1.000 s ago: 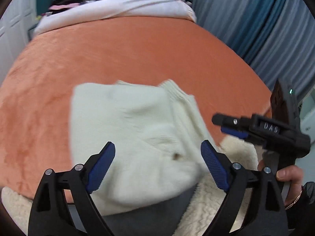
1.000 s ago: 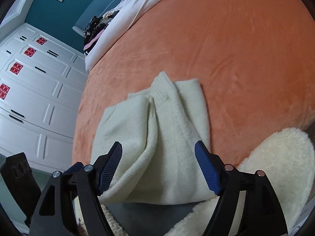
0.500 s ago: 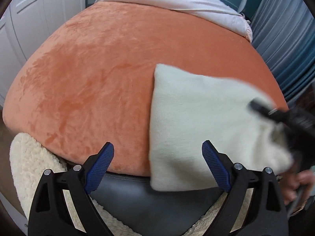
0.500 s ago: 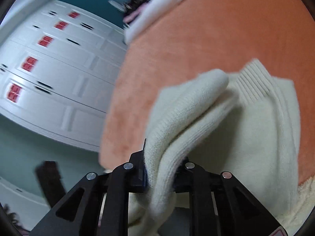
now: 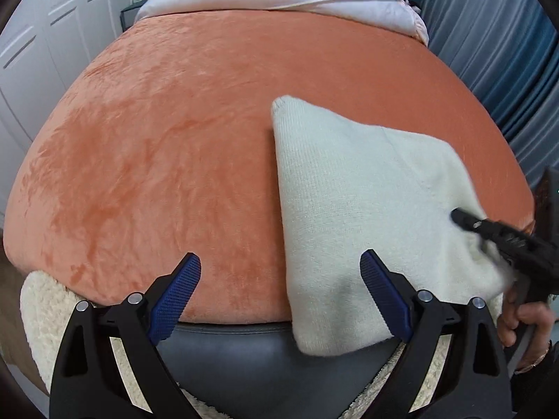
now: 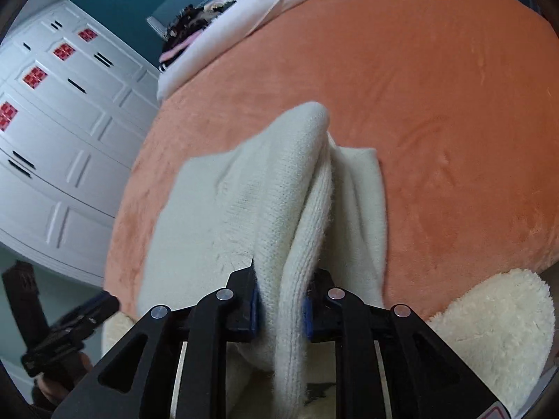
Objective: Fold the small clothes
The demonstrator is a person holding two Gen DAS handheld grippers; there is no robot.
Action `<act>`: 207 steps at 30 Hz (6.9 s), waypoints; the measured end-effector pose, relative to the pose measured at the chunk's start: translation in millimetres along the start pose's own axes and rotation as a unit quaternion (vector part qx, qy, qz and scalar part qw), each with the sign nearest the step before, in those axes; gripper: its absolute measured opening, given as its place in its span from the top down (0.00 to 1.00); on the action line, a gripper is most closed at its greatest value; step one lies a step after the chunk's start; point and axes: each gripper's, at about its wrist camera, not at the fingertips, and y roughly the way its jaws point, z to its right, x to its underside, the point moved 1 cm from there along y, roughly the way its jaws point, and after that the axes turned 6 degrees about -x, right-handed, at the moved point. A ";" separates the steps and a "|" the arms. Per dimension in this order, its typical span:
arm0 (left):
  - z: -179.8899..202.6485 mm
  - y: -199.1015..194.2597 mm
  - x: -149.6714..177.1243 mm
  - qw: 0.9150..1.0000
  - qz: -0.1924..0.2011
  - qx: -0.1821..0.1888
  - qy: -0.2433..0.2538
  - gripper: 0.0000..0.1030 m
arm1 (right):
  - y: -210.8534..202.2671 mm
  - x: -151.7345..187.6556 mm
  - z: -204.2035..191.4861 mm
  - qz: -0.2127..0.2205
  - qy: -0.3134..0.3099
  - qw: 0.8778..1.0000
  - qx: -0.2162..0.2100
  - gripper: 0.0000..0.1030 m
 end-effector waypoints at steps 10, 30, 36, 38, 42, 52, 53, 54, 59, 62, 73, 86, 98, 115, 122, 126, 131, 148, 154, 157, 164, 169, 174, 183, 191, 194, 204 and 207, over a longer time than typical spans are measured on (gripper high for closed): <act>25.1 26.0 -5.5 0.999 -0.008 -0.036 0.033 0.12 | -29.1 -0.8 -19.5 0.035 -0.006 0.999 0.019 0.40; 45.4 32.3 -3.3 0.995 -0.011 -0.066 0.075 0.11 | 23.5 6.3 14.8 -0.030 -0.028 0.997 0.070 0.90; 43.8 32.5 -4.6 0.994 -0.005 -0.071 0.079 0.10 | -33.1 -1.4 -12.2 0.041 -0.015 0.996 0.073 0.83; 42.2 31.6 -5.1 0.994 -0.004 -0.071 0.078 0.10 | -47.0 -0.7 -27.3 0.050 -0.024 0.998 0.037 0.83; 35.0 26.3 -7.2 0.996 -0.005 -0.072 0.060 0.11 | -43.6 7.9 -71.0 0.011 -0.079 0.997 -0.018 0.83; -3.7 19.1 -7.2 0.996 -0.017 -0.087 0.009 0.11 | 56.9 50.9 -94.0 -0.123 -0.092 0.988 0.002 0.88; -4.5 19.2 -6.1 0.996 -0.017 -0.086 0.007 0.11 | 46.2 47.1 -100.3 -0.107 -0.102 0.989 0.002 0.87; -4.7 20.7 -5.1 0.996 -0.019 -0.083 0.005 0.11 | 38.2 45.1 -103.9 -0.096 -0.113 0.989 0.009 0.87; 8.1 25.8 -3.5 0.996 -0.028 -0.078 0.021 0.11 | 61.9 49.7 -83.9 -0.125 -0.114 0.985 0.046 0.94; 16.1 17.9 -5.9 0.996 -0.005 -0.084 0.039 0.11 | 26.2 34.9 -84.5 -0.082 -0.082 0.993 0.024 0.86; 38.2 21.3 -18.0 0.996 0.000 -0.072 0.056 0.11 | 13.5 -4.4 5.1 -0.025 0.010 0.996 0.088 0.62; 49.0 31.9 -19.5 0.995 -0.015 -0.079 0.065 0.11 | 18.0 -3.1 25.3 -0.020 0.008 0.997 0.077 0.86; 23.3 55.8 -24.1 0.995 -0.065 0.054 -0.046 0.08 | -6.0 -4.5 29.2 -0.024 0.011 0.995 0.099 0.29; 41.7 98.3 -32.0 0.974 -0.128 0.167 -0.082 0.28 | 37.1 -15.7 27.1 -0.045 0.054 0.997 -0.025 0.60; 59.9 11.6 -58.7 0.974 -0.055 0.218 -0.021 0.42 | -41.4 -22.4 -31.9 0.036 0.000 0.998 -0.051 0.68; 64.2 -56.7 -79.9 0.966 0.013 0.259 0.009 0.42 | -112.0 -32.8 -71.9 0.113 -0.042 0.991 -0.053 0.68; 44.9 -151.9 -108.9 0.947 0.114 0.296 0.049 0.41 | -189.1 -51.3 -141.1 0.206 -0.110 0.969 -0.078 0.67; -106.6 9.4 -66.6 0.997 0.016 0.031 -0.067 0.17 | 20.8 -38.4 -110.5 0.021 -0.019 0.999 -0.045 0.51; -114.4 25.1 -42.7 0.993 -0.006 0.041 -0.112 0.14 | 42.8 -31.0 -112.2 -0.008 -0.045 0.999 -0.012 0.50; -106.3 45.3 -41.8 0.993 -0.026 0.024 -0.115 0.14 | 65.0 -40.1 -109.7 -0.017 -0.049 0.999 -0.003 0.50; -97.4 68.8 -44.4 0.995 -0.043 -0.013 -0.084 0.14 | 85.1 -47.2 -120.4 -0.034 -0.067 0.997 -0.005 0.78; -92.6 79.3 -42.9 0.996 -0.053 -0.021 -0.073 0.14 | 92.8 -53.5 -110.6 -0.033 -0.074 0.996 0.022 0.50; -94.8 86.9 -43.9 0.995 -0.058 -0.022 -0.080 0.08 | 125.5 -59.2 -86.9 -0.053 -0.051 0.996 0.046 0.17; -96.1 100.9 -50.3 0.989 -0.083 0.093 -0.074 0.53 | 131.2 -71.1 -83.9 -0.078 -0.012 0.995 -0.053 0.62; -83.5 97.0 -32.3 0.991 -0.098 0.092 -0.004 0.52 | 113.6 -29.0 -74.2 -0.092 -0.025 0.995 -0.001 0.56; -77.1 94.3 -29.3 0.994 -0.082 0.069 -0.003 0.48 | 109.2 -28.6 -63.7 -0.079 0.028 0.996 -0.027 0.53; -112.7 98.3 -47.8 0.981 -0.051 0.133 -0.128 0.11 | 133.9 -46.9 -64.2 -0.092 0.052 0.993 -0.046 0.29; -111.4 116.5 -55.7 0.974 -0.075 0.153 -0.148 0.15 | 140.0 -51.0 -66.6 -0.090 0.057 0.993 -0.048 0.39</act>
